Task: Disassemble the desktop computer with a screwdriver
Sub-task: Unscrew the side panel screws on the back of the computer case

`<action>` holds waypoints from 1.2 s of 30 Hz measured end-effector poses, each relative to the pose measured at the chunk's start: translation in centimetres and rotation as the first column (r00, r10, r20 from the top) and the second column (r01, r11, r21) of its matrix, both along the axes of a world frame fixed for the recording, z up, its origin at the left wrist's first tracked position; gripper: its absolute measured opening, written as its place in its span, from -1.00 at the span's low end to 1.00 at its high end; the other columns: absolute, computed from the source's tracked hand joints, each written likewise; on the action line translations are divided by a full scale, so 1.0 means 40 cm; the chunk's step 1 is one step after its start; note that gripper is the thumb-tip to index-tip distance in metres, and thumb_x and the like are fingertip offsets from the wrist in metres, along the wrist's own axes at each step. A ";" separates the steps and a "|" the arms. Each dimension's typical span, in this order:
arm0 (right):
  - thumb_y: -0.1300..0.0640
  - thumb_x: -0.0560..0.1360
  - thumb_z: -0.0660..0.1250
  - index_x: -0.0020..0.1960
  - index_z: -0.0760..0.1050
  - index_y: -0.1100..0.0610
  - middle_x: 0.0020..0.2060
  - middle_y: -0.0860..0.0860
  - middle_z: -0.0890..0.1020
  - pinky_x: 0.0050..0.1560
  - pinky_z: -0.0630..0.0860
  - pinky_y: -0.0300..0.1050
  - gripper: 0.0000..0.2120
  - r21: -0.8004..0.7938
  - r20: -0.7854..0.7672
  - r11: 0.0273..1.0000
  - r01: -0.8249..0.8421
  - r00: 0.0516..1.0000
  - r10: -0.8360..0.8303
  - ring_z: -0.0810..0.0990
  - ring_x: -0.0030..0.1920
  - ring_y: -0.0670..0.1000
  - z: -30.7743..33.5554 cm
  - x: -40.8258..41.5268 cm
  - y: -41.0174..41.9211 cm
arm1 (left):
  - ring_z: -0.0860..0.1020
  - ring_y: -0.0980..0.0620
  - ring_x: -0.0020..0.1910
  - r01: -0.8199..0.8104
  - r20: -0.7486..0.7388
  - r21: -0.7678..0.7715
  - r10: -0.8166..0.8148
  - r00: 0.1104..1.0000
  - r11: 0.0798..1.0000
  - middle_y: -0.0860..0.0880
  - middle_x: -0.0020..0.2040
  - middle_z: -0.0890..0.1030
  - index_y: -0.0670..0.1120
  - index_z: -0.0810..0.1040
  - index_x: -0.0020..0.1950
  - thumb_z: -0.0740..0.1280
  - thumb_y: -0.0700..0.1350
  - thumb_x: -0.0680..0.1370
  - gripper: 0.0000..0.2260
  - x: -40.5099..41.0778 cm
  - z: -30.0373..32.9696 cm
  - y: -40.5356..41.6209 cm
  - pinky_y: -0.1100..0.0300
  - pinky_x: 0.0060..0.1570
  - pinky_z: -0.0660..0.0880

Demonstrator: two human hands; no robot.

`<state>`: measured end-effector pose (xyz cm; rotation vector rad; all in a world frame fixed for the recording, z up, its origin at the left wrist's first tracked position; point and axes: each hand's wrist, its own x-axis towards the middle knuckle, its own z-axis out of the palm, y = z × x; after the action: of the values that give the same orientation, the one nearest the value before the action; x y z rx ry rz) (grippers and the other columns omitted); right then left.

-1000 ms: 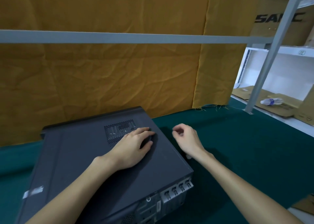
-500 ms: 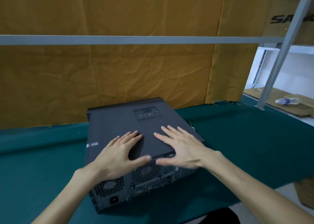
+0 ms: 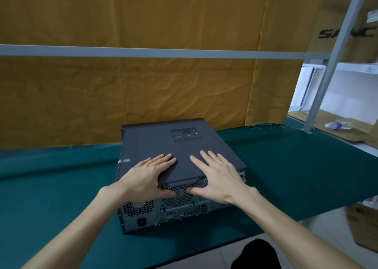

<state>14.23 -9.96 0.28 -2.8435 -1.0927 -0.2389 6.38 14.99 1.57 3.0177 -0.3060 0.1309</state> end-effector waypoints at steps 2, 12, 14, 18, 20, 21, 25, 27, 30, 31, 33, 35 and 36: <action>-0.64 0.33 0.03 0.65 -0.06 -0.17 0.64 0.05 0.06 0.61 -0.02 0.07 0.02 0.005 0.019 1.000 0.008 1.000 -0.008 0.01 0.63 0.08 -0.001 0.002 0.001 | -0.09 0.20 0.61 -0.010 0.033 -0.015 0.010 0.999 1.000 0.22 0.64 -0.07 0.19 -0.05 0.65 0.23 0.55 0.37 -0.03 -0.001 -0.003 -0.002 0.15 0.57 -0.10; -0.67 0.31 0.03 0.65 -0.11 -0.19 0.65 0.01 0.02 0.62 -0.04 0.06 0.05 -0.029 -0.006 0.992 -0.119 0.993 0.119 -0.02 0.64 0.13 0.009 0.048 0.009 | 0.08 0.03 0.62 -0.094 0.181 0.066 0.081 0.980 0.993 0.11 0.65 0.09 0.24 -0.03 0.64 0.04 0.58 0.43 -0.15 -0.010 -0.028 -0.052 0.01 0.57 0.02; -0.66 0.33 0.00 0.65 -0.09 -0.16 0.65 0.01 0.04 0.61 -0.04 0.04 0.04 -0.021 0.017 0.994 -0.103 0.994 0.104 0.01 0.63 0.12 0.006 0.036 0.008 | 0.08 0.04 0.62 -0.083 0.173 0.051 0.073 0.982 0.995 0.12 0.64 0.10 0.25 -0.02 0.63 0.05 0.58 0.43 -0.15 -0.011 -0.027 -0.049 0.01 0.57 0.03; -0.64 0.37 -0.02 0.66 0.00 -0.11 0.64 0.02 0.10 0.60 0.00 0.02 0.01 0.004 0.053 0.997 -0.082 0.995 0.082 0.07 0.62 0.11 0.006 0.016 0.003 | 0.12 0.02 0.62 -0.077 0.168 0.024 0.072 0.983 0.997 0.12 0.64 0.14 0.23 0.06 0.63 0.12 0.55 0.45 -0.18 -0.010 -0.025 -0.057 0.03 0.57 0.06; -0.63 0.38 0.00 0.65 0.08 -0.09 0.62 0.01 0.17 0.59 0.04 0.01 -0.01 0.032 0.077 0.997 -0.069 0.995 0.067 0.14 0.61 0.11 -0.001 0.007 0.001 | 0.15 0.01 0.61 -0.074 0.187 0.015 0.070 0.980 0.997 0.12 0.63 0.17 0.22 0.10 0.63 0.17 0.49 0.48 -0.22 -0.012 -0.029 -0.063 0.05 0.55 0.11; -0.62 0.38 0.00 0.64 0.12 -0.09 0.61 0.01 0.21 0.59 0.07 0.01 -0.02 0.045 0.095 0.997 -0.063 0.994 0.059 0.17 0.60 0.11 -0.005 0.001 -0.001 | 0.17 0.00 0.60 -0.073 0.200 0.011 0.069 0.977 0.997 0.12 0.62 0.18 0.21 0.12 0.63 0.20 0.45 0.50 -0.25 -0.017 -0.032 -0.067 0.05 0.55 0.13; -0.58 0.41 0.09 0.63 0.15 -0.10 0.60 0.00 0.23 0.58 0.07 0.00 -0.07 0.078 0.106 0.996 -0.044 0.994 0.035 0.19 0.59 0.09 -0.009 -0.016 -0.001 | 0.14 -0.02 0.61 -0.073 0.199 0.057 0.060 0.978 0.996 0.09 0.64 0.14 0.17 0.06 0.64 0.16 0.44 0.54 -0.25 -0.039 -0.033 -0.078 0.07 0.56 0.10; -0.56 0.42 0.13 0.63 0.13 -0.10 0.61 0.00 0.22 0.59 0.05 0.00 -0.08 0.072 0.093 0.996 -0.048 0.995 0.041 0.17 0.60 0.09 -0.002 -0.017 -0.001 | 0.11 -0.01 0.62 -0.081 0.194 0.101 0.060 0.979 0.992 0.08 0.64 0.12 0.16 0.03 0.65 0.07 0.53 0.49 -0.18 -0.047 -0.026 -0.084 0.07 0.58 0.06; -0.59 0.42 0.01 0.65 0.07 -0.10 0.62 0.02 0.18 0.60 0.05 0.01 -0.06 0.018 0.097 0.997 -0.071 0.993 0.069 0.14 0.60 0.10 0.005 -0.016 -0.010 | 0.16 -0.02 0.61 -0.084 0.236 0.161 0.045 0.971 0.983 0.05 0.64 0.16 0.13 0.06 0.65 0.00 0.53 0.50 -0.18 -0.050 -0.016 -0.081 0.08 0.56 0.13; -0.59 0.42 -0.03 0.65 0.06 -0.11 0.62 0.02 0.17 0.60 0.06 0.00 -0.06 0.008 0.091 0.997 -0.075 0.993 0.074 0.13 0.61 0.09 0.007 -0.015 -0.014 | 0.19 -0.04 0.60 -0.074 0.246 0.188 0.025 0.969 0.979 0.04 0.63 0.18 0.11 0.08 0.65 0.00 0.51 0.51 -0.20 -0.050 -0.014 -0.079 0.07 0.54 0.18; -0.58 0.43 -0.03 0.64 0.08 -0.13 0.62 0.00 0.19 0.60 0.08 -0.01 -0.10 0.035 0.093 0.997 -0.062 0.994 0.058 0.14 0.61 0.08 0.006 -0.016 -0.016 | 0.23 -0.06 0.58 -0.055 0.255 0.239 -0.008 0.967 0.970 0.04 0.62 0.21 0.10 0.09 0.65 -0.03 0.49 0.53 -0.21 -0.049 -0.010 -0.073 0.05 0.51 0.28; -0.54 0.47 0.01 0.63 0.14 -0.12 0.60 0.00 0.23 0.59 0.11 -0.02 -0.14 0.065 0.119 0.997 -0.043 0.992 0.035 0.18 0.60 0.07 0.001 -0.025 -0.014 | 0.27 -0.07 0.57 -0.053 0.263 0.261 -0.018 0.965 0.964 0.04 0.61 0.23 0.08 0.11 0.65 -0.08 0.48 0.53 -0.22 -0.052 -0.010 -0.073 0.04 0.46 0.35; -0.53 0.48 0.00 0.63 0.15 -0.11 0.60 0.00 0.25 0.59 0.12 -0.02 -0.16 0.067 0.136 0.997 -0.036 0.990 0.027 0.19 0.59 0.07 -0.004 -0.031 -0.013 | 0.30 -0.09 0.55 -0.058 0.274 0.261 -0.016 0.961 0.964 0.03 0.60 0.26 0.07 0.14 0.65 -0.10 0.47 0.53 -0.21 -0.056 -0.013 -0.074 0.03 0.44 0.37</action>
<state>13.00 -10.46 0.12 -2.7810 -1.1286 -0.4639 4.13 12.03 1.05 3.2698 -0.3389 0.5580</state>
